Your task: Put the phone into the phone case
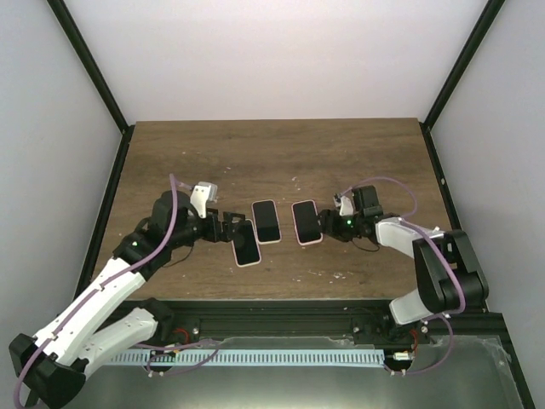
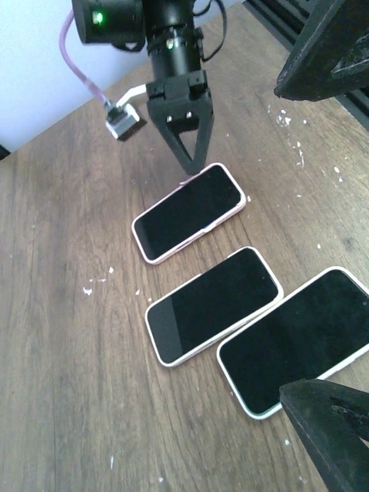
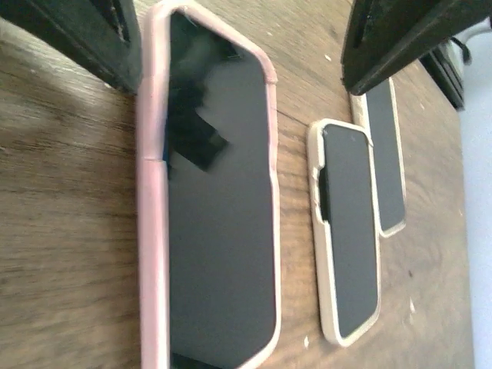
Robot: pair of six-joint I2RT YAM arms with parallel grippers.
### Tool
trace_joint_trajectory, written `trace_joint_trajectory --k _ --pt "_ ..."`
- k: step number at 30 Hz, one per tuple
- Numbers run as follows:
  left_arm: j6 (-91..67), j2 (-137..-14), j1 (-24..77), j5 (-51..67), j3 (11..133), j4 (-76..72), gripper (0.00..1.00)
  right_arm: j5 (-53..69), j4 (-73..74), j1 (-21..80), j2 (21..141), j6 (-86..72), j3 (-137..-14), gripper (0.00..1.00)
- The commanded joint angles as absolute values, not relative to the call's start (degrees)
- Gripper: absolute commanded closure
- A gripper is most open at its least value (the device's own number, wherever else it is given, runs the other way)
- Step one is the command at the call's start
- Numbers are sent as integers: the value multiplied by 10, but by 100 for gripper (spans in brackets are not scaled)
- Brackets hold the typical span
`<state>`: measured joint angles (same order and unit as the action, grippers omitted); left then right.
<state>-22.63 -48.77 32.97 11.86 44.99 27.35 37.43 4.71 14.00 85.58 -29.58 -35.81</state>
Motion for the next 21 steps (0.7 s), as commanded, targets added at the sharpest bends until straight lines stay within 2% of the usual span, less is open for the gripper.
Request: trace_joint_trajectory --k 1,3,4,11,21 --pt "-245 -470 326 82 474 288 0 324 96 136 799 -288 -396 21" --pt "-256 -462 326 77 474 285 0 308 122 136 772 -285 -405 4" --pt "-263 -457 326 72 476 285 0 300 136 136 758 -284 -410 0" --pt "-306 -448 325 3 519 328 0 258 235 136 636 -290 -467 0" --pt "-251 -417 324 -47 588 352 0 172 334 136 477 -289 -577 0"
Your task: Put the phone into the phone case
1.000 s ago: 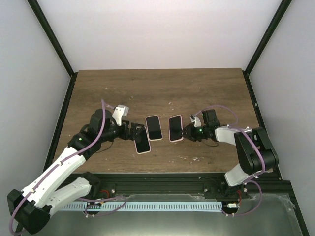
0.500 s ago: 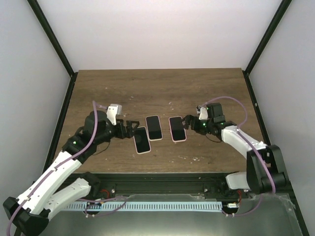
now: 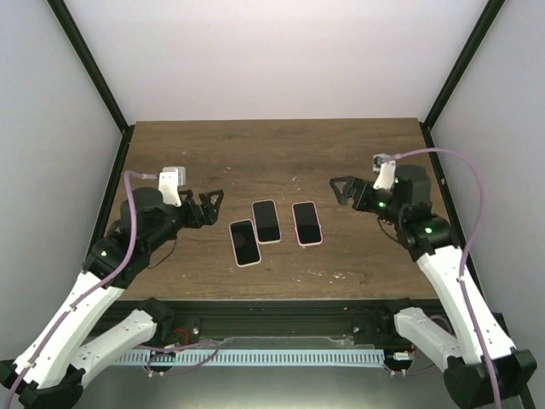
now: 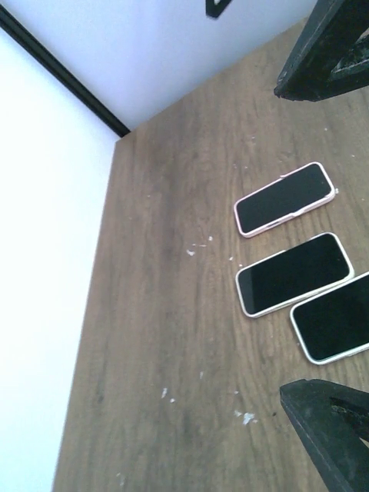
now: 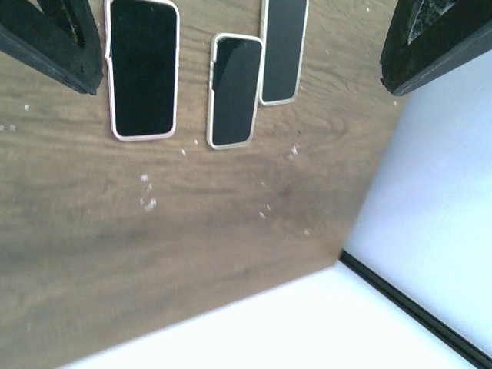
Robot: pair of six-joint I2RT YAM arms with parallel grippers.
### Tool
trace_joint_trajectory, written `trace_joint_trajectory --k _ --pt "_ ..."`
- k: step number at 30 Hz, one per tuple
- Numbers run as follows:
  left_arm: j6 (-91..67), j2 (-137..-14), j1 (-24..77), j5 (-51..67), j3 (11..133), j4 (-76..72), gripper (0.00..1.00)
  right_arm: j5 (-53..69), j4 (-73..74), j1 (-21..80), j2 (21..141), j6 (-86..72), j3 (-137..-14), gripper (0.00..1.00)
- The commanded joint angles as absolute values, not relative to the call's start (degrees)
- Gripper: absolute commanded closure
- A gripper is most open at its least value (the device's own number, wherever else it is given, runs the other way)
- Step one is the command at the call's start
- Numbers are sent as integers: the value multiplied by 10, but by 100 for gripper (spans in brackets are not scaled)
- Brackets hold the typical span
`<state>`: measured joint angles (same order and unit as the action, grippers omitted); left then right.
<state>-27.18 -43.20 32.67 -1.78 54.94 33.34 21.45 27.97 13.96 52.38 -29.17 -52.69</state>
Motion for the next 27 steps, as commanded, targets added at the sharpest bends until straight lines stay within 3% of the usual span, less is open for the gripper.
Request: trace_joint_trajectory --k 1,13,27 --pt "-252 -414 324 -48 598 357 0 172 336 136 464 -291 -584 0" --pt "-244 -401 323 -42 680 390 0 172 347 136 391 -313 -619 0" --pt "-255 -395 323 -48 648 379 0 179 348 136 373 -319 -592 0"
